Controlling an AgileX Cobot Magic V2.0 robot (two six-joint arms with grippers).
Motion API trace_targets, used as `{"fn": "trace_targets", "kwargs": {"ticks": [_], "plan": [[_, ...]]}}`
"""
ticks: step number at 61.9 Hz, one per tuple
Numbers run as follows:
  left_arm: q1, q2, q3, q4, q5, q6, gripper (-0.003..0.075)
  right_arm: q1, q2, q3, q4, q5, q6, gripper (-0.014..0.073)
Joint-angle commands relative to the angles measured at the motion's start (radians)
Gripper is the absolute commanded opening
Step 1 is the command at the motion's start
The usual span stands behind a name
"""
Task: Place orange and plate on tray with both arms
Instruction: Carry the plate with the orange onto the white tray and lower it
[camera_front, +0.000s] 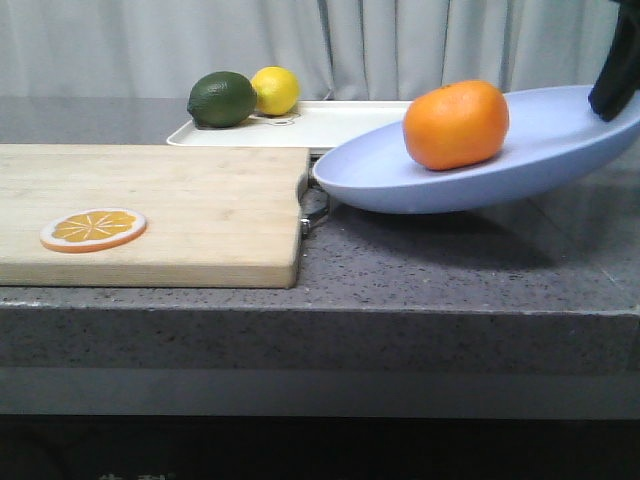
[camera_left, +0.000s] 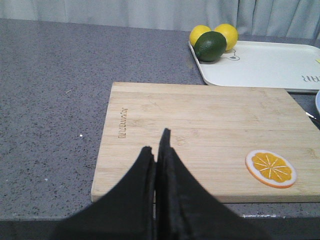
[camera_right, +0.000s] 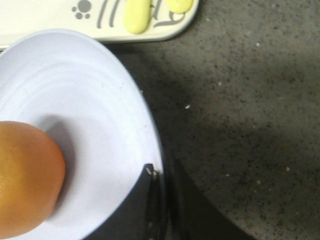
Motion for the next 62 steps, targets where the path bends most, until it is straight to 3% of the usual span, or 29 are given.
{"fn": "trace_targets", "kwargs": {"ticks": [1,19,49,62], "plan": [[0.005,0.01,-0.024,-0.003,-0.083,-0.008,-0.0018,-0.005,-0.024,-0.117,0.05,0.019,-0.01,-0.0065],[0.005,0.01,-0.024,-0.003,-0.083,-0.008,-0.0018,-0.005,0.183,-0.433,0.094,0.059,-0.026,-0.0069],[0.005,0.01,-0.024,-0.003,-0.083,-0.008,-0.0018,-0.004,0.766,-1.218,0.176,0.175,0.058,-0.0066],[0.005,0.01,-0.024,-0.003,-0.083,-0.008,-0.0018,0.004,0.913,-1.392,0.208,0.178,0.079,-0.006]]}}
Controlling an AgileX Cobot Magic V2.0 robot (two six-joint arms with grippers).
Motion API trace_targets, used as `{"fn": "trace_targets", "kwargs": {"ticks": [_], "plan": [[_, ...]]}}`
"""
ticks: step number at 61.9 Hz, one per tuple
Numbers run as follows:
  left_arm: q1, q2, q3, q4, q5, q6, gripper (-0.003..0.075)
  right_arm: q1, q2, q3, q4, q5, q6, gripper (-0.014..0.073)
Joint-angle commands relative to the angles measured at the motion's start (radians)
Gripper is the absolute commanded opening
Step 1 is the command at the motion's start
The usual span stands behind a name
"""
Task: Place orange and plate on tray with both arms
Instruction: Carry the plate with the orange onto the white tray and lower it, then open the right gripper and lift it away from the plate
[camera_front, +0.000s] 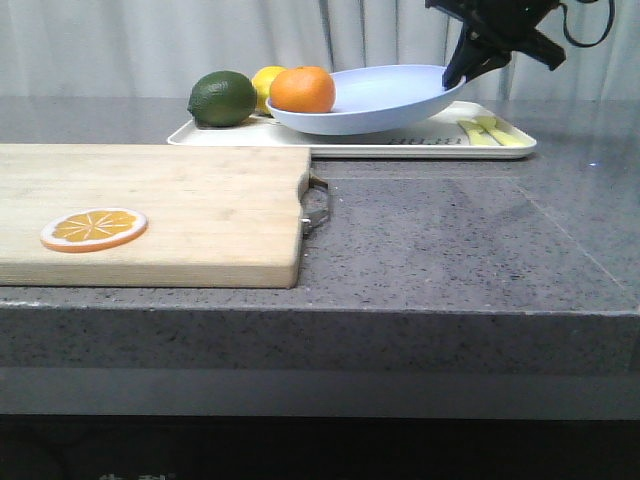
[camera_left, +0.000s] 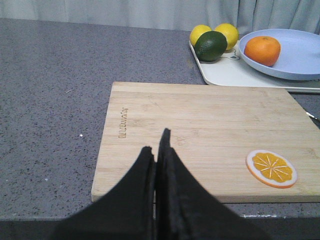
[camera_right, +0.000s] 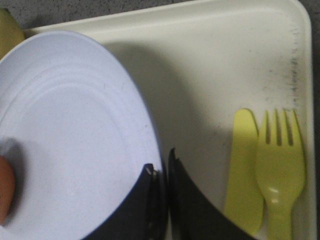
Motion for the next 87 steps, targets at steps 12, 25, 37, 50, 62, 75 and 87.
{"fn": "trace_targets", "kwargs": {"ticks": [12,25,37,50,62,75,87], "plan": [[0.005,0.01,-0.024,-0.003,-0.083,-0.008,-0.0018,0.009,-0.021,-0.094,0.075,-0.033,0.019,-0.0053],[0.005,0.01,-0.024,-0.003,-0.083,-0.008,-0.0018,0.009,-0.028,-0.094,0.075,0.006,0.019,0.0167],[0.005,0.01,-0.024,-0.003,-0.083,-0.008,-0.0018,0.002,-0.065,-0.125,0.042,0.072,0.019,0.0465],[0.005,0.01,-0.024,-0.003,-0.083,-0.008,-0.0018,0.0,-0.139,-0.191,-0.162,0.213,0.066,0.0311],[0.005,0.01,-0.024,-0.003,-0.083,-0.008,-0.0018,0.001,-0.173,-0.194,-0.201,0.302,0.075,0.0146],[0.005,0.01,-0.024,-0.003,-0.083,-0.008,-0.0018,0.001,-0.231,-0.191,-0.207,0.305,0.061,-0.0061],[0.005,0.01,-0.024,-0.003,-0.083,-0.008,-0.0018,0.034,-0.375,-0.06,-0.281,0.306,0.011,-0.0061]]}}
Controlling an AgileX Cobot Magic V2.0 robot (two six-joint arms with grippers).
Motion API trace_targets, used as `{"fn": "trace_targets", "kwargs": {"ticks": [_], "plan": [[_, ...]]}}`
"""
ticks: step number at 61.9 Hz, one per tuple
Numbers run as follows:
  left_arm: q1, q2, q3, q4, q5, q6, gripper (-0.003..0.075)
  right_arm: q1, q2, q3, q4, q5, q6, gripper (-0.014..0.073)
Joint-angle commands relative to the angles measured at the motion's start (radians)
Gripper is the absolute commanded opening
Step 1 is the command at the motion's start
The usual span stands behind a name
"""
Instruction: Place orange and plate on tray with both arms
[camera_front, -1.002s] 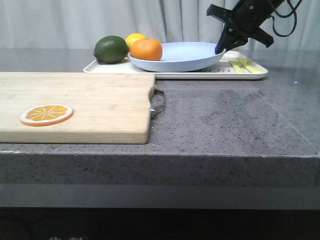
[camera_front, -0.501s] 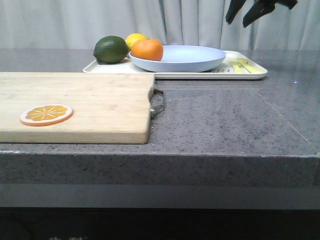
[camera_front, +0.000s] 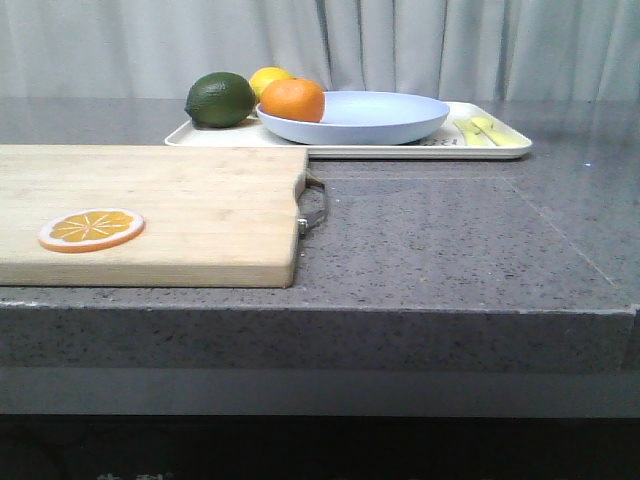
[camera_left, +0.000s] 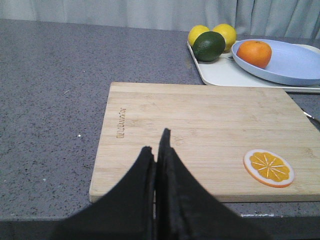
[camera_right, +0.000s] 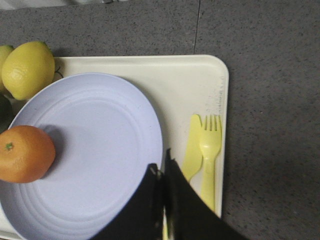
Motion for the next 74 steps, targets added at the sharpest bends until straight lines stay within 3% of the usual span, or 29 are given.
{"fn": "trace_targets", "kwargs": {"ticks": [1,14,36,53,74], "plan": [[0.005,0.01,-0.024,-0.003,-0.083,-0.008,-0.0018,0.022,-0.157,0.06,-0.063,0.072,-0.04,-0.0061],[0.005,0.01,-0.024,-0.003,-0.083,-0.008,-0.0018,0.054,-0.416,0.438,-0.343,0.072,-0.057,-0.0061],[0.005,0.01,-0.024,-0.003,-0.083,-0.008,-0.0018,0.013,-0.803,1.093,-0.359,0.059,-0.057,-0.0061],[0.005,0.01,-0.024,-0.003,-0.083,-0.008,-0.0018,0.013,-1.133,1.566,-0.258,-0.249,-0.057,-0.0061],[0.005,0.01,-0.024,-0.003,-0.083,-0.008,-0.0018,0.013,-1.548,2.021,-0.255,-0.697,-0.057,-0.0061]]}}
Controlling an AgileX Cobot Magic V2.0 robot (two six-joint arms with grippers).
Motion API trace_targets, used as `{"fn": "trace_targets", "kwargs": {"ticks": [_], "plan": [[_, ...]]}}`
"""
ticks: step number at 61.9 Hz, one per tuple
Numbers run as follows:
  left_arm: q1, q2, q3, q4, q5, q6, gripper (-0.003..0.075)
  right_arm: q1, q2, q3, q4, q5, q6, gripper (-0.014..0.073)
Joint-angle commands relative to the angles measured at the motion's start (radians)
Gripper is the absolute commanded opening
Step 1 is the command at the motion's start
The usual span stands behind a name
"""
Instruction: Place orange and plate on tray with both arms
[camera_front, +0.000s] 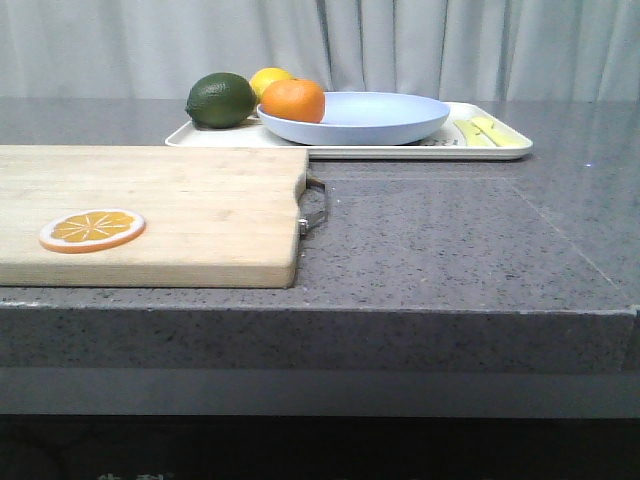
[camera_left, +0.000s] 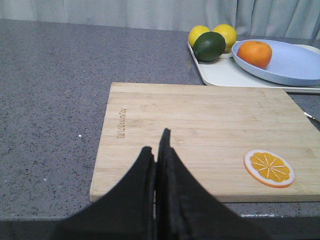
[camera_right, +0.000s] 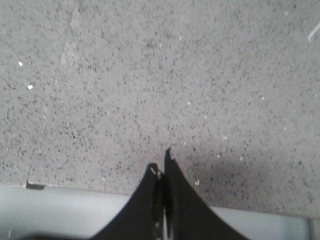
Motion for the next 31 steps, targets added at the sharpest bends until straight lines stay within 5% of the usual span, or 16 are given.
{"fn": "trace_targets", "kwargs": {"ticks": [1,13,31], "plan": [[0.005,0.01,-0.024,-0.003,-0.083,-0.008,-0.0018,-0.004,-0.121,0.064,-0.005,-0.194,-0.01,-0.0061],[0.005,0.01,-0.024,-0.003,-0.083,-0.008,-0.0018,-0.004,-0.356,0.196,-0.006,-0.373,-0.01,-0.0061],[0.005,0.01,-0.024,-0.003,-0.083,-0.008,-0.0018,-0.004,-0.446,0.217,-0.006,-0.395,-0.01,-0.0061]]}}
